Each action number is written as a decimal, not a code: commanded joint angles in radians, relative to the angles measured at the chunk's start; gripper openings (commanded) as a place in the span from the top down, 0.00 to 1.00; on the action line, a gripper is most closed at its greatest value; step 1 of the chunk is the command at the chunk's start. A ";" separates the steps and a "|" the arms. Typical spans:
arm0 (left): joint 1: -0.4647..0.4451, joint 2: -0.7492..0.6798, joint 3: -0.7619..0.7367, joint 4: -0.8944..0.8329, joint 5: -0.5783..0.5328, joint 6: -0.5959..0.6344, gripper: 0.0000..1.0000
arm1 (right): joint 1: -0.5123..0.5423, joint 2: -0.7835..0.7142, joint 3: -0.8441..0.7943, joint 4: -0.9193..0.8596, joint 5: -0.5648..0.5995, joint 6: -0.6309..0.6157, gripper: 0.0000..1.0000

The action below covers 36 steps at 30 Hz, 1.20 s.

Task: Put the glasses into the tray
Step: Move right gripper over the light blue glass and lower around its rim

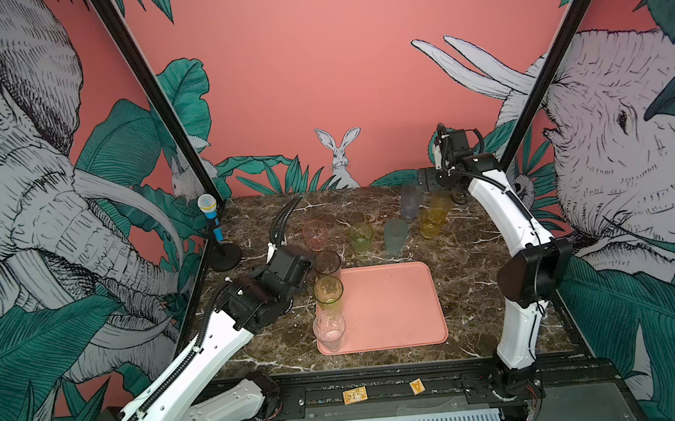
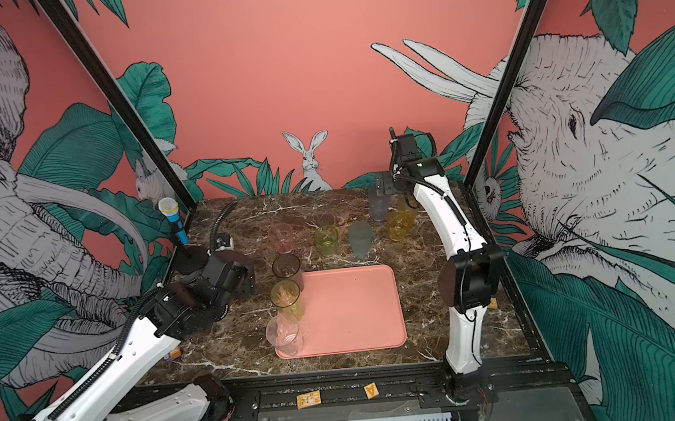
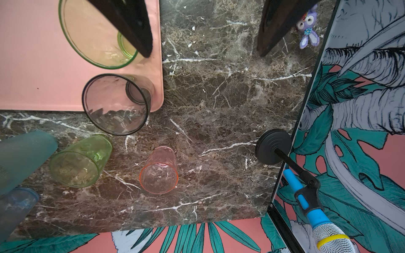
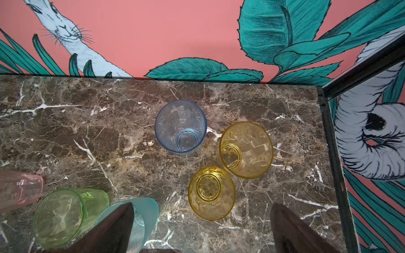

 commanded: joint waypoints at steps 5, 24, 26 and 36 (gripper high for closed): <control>0.005 0.014 -0.005 -0.009 0.001 -0.031 0.23 | -0.020 0.139 0.202 -0.138 -0.025 -0.022 0.01; 0.007 0.014 -0.043 -0.001 0.034 -0.054 0.31 | -0.024 0.362 0.424 -0.191 -0.058 -0.054 0.29; 0.007 0.019 -0.045 0.001 0.038 -0.059 0.31 | -0.025 0.373 0.429 -0.188 -0.059 -0.056 0.35; 0.007 0.033 -0.039 0.014 0.060 -0.053 0.31 | -0.024 0.414 0.457 -0.194 -0.041 -0.077 0.48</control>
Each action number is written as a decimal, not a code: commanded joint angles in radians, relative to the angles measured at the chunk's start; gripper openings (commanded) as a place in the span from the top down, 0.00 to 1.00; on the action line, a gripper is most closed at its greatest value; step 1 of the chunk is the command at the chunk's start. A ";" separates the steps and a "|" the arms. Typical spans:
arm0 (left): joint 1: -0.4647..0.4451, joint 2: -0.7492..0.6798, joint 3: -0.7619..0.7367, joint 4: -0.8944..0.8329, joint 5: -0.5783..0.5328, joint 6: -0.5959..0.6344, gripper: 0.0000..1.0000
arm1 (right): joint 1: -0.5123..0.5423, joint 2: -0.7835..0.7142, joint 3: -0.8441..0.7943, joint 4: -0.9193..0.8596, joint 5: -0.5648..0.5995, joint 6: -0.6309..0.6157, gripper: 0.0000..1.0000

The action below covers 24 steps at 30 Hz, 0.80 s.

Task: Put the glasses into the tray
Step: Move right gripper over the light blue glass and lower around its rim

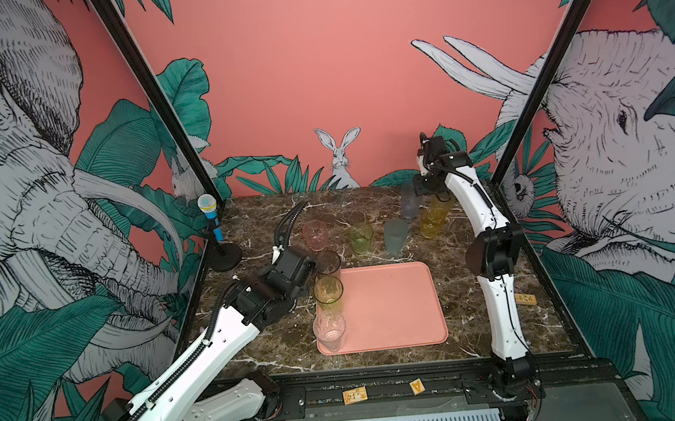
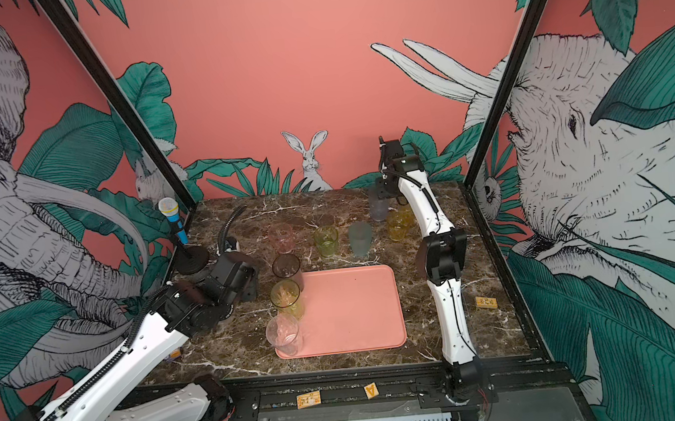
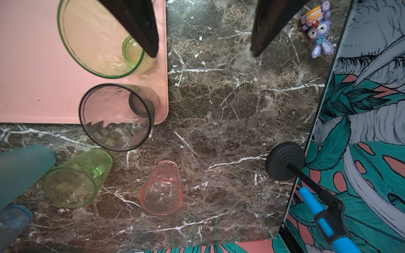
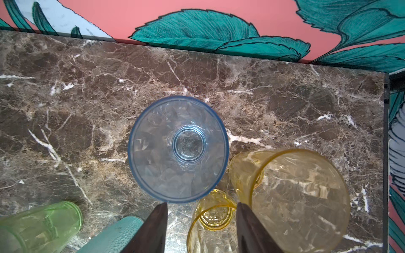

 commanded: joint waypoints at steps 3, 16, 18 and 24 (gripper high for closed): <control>0.006 0.009 0.004 0.010 0.007 -0.012 0.32 | -0.006 0.012 0.034 -0.012 0.026 -0.016 0.49; 0.005 0.035 0.038 0.027 0.034 -0.002 0.32 | -0.006 0.037 0.040 0.019 0.053 0.005 0.46; 0.006 0.037 0.039 0.026 0.038 -0.003 0.33 | -0.006 0.042 0.040 0.025 0.056 0.006 0.46; 0.005 0.034 0.043 0.024 0.037 -0.002 0.33 | -0.006 0.060 0.048 0.034 0.063 0.007 0.48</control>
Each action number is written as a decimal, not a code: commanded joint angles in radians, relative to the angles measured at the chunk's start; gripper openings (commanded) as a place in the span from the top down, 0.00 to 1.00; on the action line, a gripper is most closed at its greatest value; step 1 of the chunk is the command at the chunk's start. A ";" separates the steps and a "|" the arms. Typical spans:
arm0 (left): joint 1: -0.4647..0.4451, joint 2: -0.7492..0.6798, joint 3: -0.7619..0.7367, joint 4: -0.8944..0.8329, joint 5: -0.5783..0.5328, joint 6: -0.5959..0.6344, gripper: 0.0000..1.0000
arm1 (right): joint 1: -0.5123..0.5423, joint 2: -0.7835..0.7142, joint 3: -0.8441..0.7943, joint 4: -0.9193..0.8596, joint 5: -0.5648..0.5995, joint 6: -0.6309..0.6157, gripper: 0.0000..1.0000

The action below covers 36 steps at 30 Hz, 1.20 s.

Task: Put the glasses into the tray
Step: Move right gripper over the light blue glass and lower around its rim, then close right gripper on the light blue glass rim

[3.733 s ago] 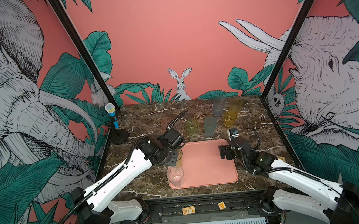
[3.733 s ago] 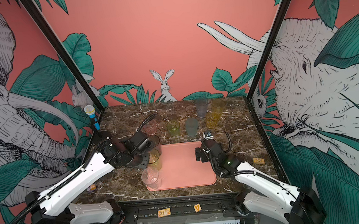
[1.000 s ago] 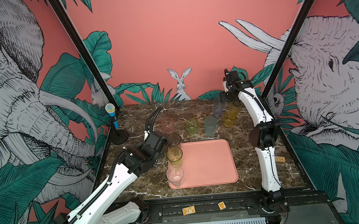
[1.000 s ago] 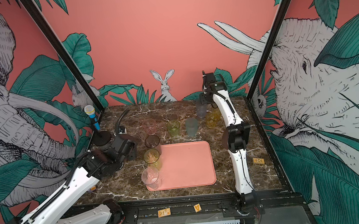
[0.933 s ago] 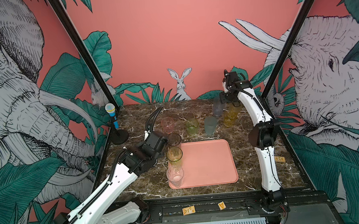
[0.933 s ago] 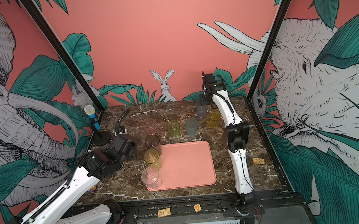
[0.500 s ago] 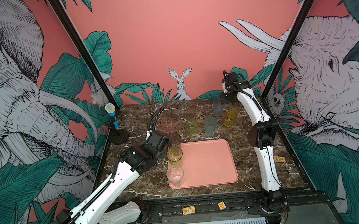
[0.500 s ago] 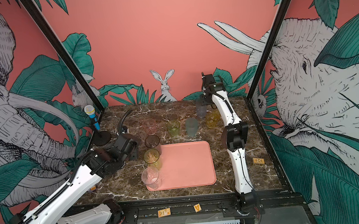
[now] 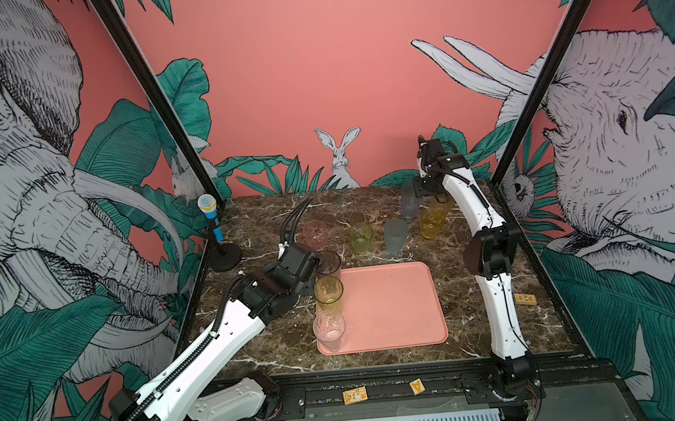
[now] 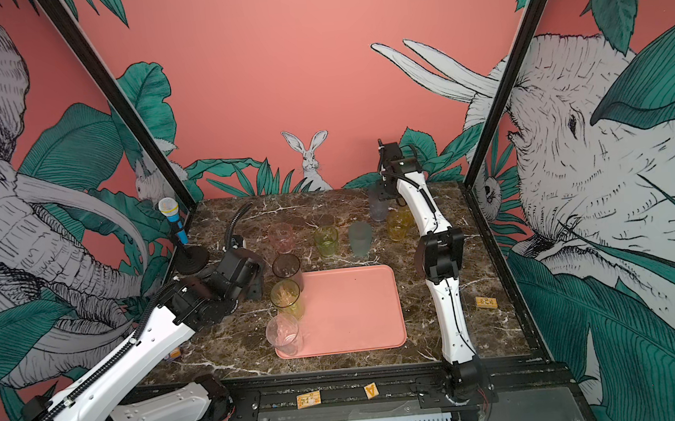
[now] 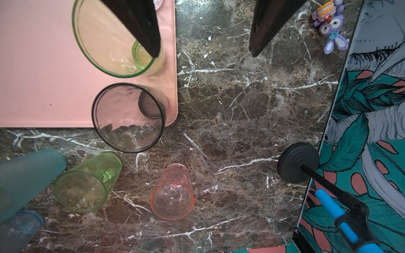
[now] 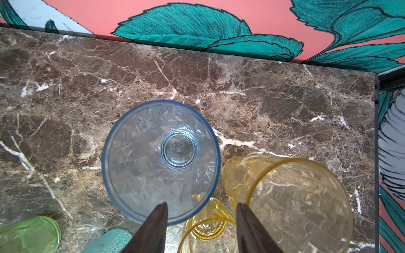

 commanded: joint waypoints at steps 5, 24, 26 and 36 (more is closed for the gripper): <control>0.005 -0.006 0.050 -0.007 -0.007 0.005 0.33 | -0.007 0.032 0.037 0.022 0.017 0.016 0.49; 0.006 0.008 0.064 -0.010 0.000 0.007 0.34 | -0.011 0.071 0.039 0.053 0.001 0.042 0.55; 0.006 0.010 0.071 -0.013 0.005 0.005 0.34 | -0.011 0.073 0.039 0.056 0.000 0.046 0.56; 0.006 0.008 0.079 -0.014 0.006 0.006 0.34 | -0.012 0.082 0.036 0.065 -0.014 0.054 0.62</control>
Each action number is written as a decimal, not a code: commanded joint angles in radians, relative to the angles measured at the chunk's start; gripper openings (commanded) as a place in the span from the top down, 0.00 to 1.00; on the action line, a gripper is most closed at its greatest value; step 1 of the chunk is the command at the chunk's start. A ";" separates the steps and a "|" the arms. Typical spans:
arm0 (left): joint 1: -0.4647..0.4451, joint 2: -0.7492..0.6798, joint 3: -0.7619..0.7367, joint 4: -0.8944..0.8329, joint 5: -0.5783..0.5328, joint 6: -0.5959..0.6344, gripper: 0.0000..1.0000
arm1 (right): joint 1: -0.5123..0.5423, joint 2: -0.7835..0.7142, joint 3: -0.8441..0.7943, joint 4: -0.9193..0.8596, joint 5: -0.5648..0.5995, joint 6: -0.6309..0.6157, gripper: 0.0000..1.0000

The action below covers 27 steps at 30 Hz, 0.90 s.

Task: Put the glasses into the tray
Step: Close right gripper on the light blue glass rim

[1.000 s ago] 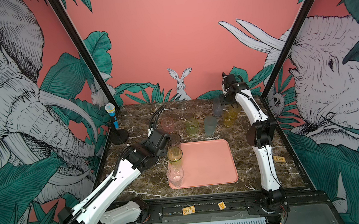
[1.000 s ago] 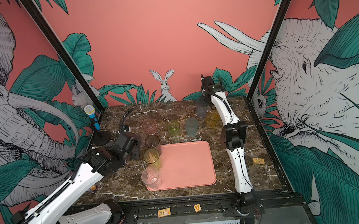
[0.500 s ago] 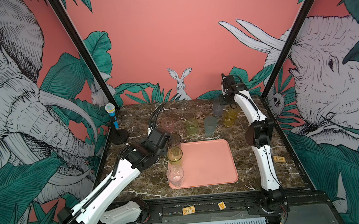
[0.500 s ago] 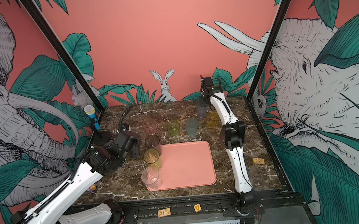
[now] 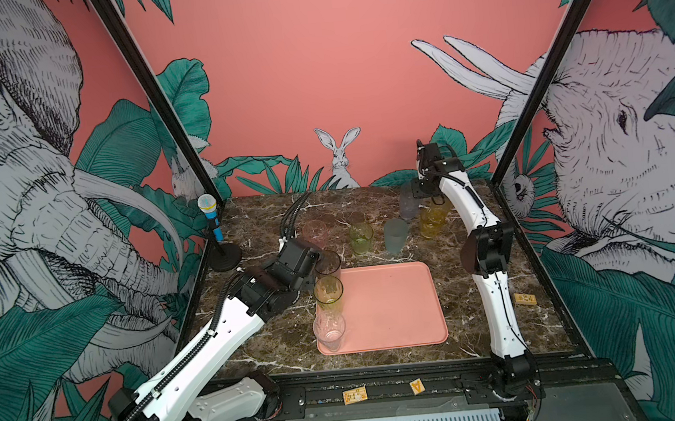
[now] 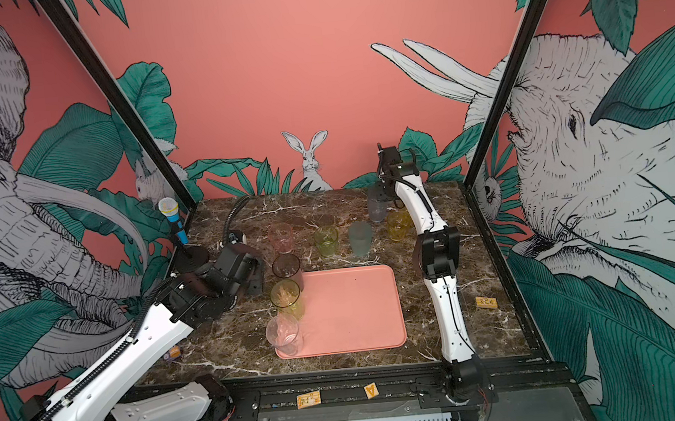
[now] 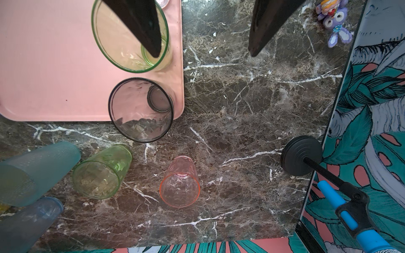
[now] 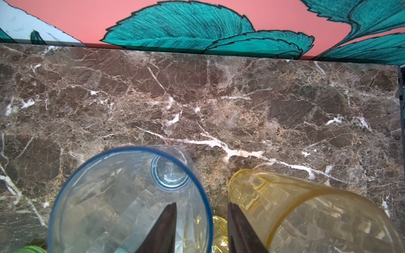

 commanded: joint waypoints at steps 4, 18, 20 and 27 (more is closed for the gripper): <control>0.006 -0.007 0.022 -0.010 -0.006 -0.005 0.34 | -0.007 0.018 0.023 0.007 -0.011 0.007 0.71; 0.006 -0.002 0.017 -0.010 -0.003 -0.005 0.34 | -0.006 0.007 0.021 0.013 -0.034 0.015 0.91; 0.005 -0.003 0.016 -0.012 -0.005 -0.005 0.34 | -0.005 0.004 0.021 0.013 -0.036 0.015 0.92; 0.006 -0.013 0.006 -0.010 -0.006 -0.010 0.34 | -0.006 -0.016 0.021 0.010 -0.038 0.015 1.00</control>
